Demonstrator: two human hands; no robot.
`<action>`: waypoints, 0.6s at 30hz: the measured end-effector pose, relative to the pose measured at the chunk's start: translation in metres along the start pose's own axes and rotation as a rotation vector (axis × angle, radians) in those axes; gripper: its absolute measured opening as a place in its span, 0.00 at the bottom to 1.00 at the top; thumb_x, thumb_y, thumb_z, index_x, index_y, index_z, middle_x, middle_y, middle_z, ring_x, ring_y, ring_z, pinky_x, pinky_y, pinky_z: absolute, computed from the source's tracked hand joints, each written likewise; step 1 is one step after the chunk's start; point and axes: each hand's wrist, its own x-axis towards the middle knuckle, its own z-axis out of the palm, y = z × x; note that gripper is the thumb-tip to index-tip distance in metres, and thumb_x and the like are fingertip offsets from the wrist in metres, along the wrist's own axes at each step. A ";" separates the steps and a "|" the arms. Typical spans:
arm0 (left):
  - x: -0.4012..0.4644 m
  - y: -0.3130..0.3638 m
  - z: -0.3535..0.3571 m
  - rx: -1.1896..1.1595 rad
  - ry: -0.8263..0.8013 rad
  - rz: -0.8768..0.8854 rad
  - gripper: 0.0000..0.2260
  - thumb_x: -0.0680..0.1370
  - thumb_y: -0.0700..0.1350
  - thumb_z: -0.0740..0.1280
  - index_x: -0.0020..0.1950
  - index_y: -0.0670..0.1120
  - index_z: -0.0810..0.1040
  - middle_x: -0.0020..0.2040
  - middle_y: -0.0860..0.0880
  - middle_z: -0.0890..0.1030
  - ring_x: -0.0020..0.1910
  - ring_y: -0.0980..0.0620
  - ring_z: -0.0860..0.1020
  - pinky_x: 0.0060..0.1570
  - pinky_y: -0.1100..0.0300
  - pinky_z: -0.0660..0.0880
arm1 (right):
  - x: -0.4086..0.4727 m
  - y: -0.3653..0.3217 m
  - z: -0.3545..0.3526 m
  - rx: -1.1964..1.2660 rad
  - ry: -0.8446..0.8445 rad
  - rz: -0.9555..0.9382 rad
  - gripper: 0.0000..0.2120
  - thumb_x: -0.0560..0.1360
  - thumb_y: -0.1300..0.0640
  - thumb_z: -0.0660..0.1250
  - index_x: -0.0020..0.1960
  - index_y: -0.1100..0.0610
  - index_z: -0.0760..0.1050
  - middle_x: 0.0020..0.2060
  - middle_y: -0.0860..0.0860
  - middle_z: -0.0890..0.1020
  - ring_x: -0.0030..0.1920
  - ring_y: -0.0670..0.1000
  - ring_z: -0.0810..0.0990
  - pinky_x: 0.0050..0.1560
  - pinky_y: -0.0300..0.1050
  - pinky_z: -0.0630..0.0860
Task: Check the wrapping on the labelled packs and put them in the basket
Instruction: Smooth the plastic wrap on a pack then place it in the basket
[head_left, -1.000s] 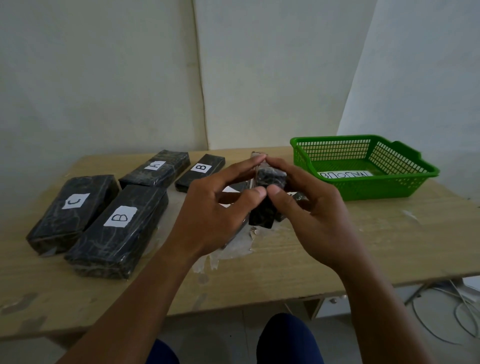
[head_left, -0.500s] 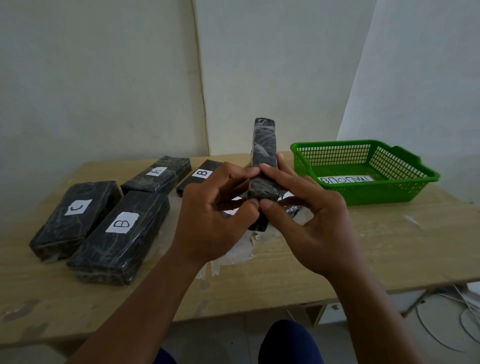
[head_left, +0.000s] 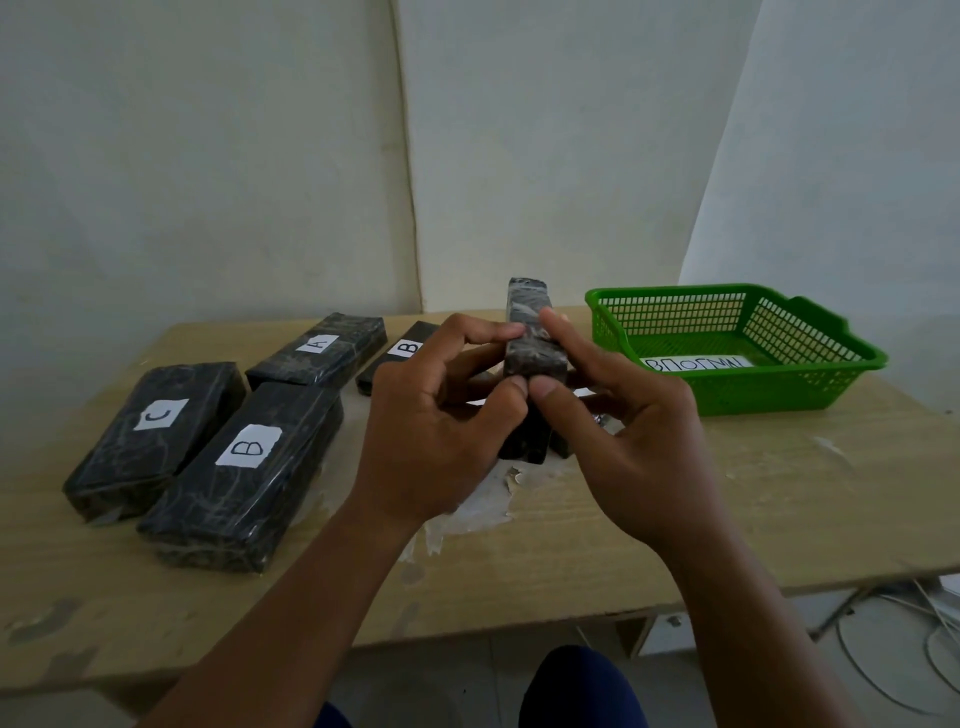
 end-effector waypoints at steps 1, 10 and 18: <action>0.000 0.000 0.000 0.008 0.004 0.008 0.11 0.79 0.37 0.71 0.60 0.47 0.81 0.54 0.58 0.85 0.53 0.61 0.86 0.47 0.67 0.82 | 0.001 -0.001 0.000 0.011 0.008 0.001 0.25 0.76 0.47 0.70 0.73 0.44 0.75 0.59 0.52 0.86 0.59 0.43 0.86 0.57 0.40 0.83; 0.003 -0.001 0.000 0.038 0.003 0.004 0.15 0.78 0.32 0.70 0.60 0.47 0.81 0.55 0.56 0.86 0.55 0.60 0.86 0.50 0.66 0.82 | 0.006 -0.004 0.001 0.007 0.002 0.019 0.23 0.76 0.49 0.71 0.71 0.48 0.78 0.65 0.52 0.84 0.59 0.42 0.85 0.54 0.40 0.84; 0.005 -0.001 -0.001 0.047 0.023 -0.011 0.14 0.78 0.30 0.71 0.58 0.47 0.82 0.52 0.58 0.86 0.51 0.60 0.87 0.48 0.66 0.82 | 0.007 -0.003 0.003 0.036 -0.001 0.029 0.21 0.77 0.54 0.71 0.70 0.49 0.79 0.63 0.50 0.85 0.60 0.42 0.85 0.54 0.40 0.84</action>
